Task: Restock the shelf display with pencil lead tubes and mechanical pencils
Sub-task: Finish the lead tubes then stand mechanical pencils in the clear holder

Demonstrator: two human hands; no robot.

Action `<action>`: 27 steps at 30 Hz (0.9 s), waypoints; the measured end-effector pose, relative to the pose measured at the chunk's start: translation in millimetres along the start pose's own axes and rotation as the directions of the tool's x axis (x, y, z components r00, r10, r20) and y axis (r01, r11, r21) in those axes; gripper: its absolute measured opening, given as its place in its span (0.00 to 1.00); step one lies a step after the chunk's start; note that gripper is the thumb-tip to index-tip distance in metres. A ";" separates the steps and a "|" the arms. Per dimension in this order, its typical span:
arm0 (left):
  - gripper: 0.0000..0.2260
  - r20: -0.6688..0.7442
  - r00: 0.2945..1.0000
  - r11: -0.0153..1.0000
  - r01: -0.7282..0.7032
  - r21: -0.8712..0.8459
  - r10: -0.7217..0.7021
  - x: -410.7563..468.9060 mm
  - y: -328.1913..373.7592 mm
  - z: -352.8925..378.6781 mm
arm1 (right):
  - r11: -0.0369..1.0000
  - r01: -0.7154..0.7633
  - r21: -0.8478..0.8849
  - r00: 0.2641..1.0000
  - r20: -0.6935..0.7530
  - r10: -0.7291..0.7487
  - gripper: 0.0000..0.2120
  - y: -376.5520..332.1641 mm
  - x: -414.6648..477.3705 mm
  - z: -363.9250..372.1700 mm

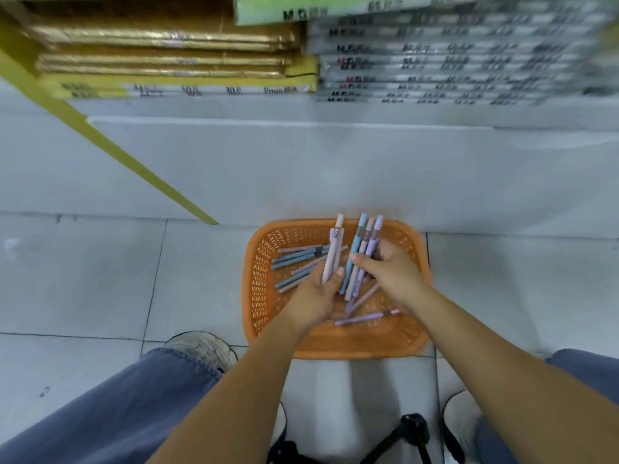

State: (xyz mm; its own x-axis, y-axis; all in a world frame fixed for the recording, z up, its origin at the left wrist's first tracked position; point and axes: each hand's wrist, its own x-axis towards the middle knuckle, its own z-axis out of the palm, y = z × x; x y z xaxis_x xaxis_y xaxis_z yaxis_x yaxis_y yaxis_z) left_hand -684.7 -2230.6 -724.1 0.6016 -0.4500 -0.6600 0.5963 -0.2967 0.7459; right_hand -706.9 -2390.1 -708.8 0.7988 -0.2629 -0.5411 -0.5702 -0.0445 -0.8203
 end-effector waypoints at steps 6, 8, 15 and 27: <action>0.08 -0.014 0.947 0.939 -0.317 0.134 0.321 -55.2 73.9 18.6 | 0.979 0.205 -0.010 0.976 -0.076 -0.205 0.05 -77.0 -45.3 -23.2; 0.06 0.002 0.930 0.921 -0.365 0.134 0.368 -76.0 98.5 24.3 | 0.957 0.290 0.025 0.954 -0.086 -0.287 0.08 -104.6 -65.3 -31.0; 0.07 0.076 0.856 0.841 -0.516 0.164 0.511 -142.2 186.0 40.1 | 0.859 0.505 0.082 0.863 -0.067 -0.501 0.09 -198.0 -139.9 -65.9; 0.06 0.012 0.703 0.700 -0.710 0.081 0.711 -227.7 320.7 54.0 | 0.603 0.795 0.071 0.606 -0.138 -0.783 0.08 -356.5 -232.9 -130.6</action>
State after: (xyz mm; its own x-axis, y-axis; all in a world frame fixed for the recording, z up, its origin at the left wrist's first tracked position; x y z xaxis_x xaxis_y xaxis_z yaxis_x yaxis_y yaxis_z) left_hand -659.1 -2268.8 -329.8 0.8406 -0.5375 0.0675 -0.0524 0.0435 0.9977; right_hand -714.6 -2439.0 -266.1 0.9046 -0.2570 0.3400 0.3049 -0.1673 -0.9376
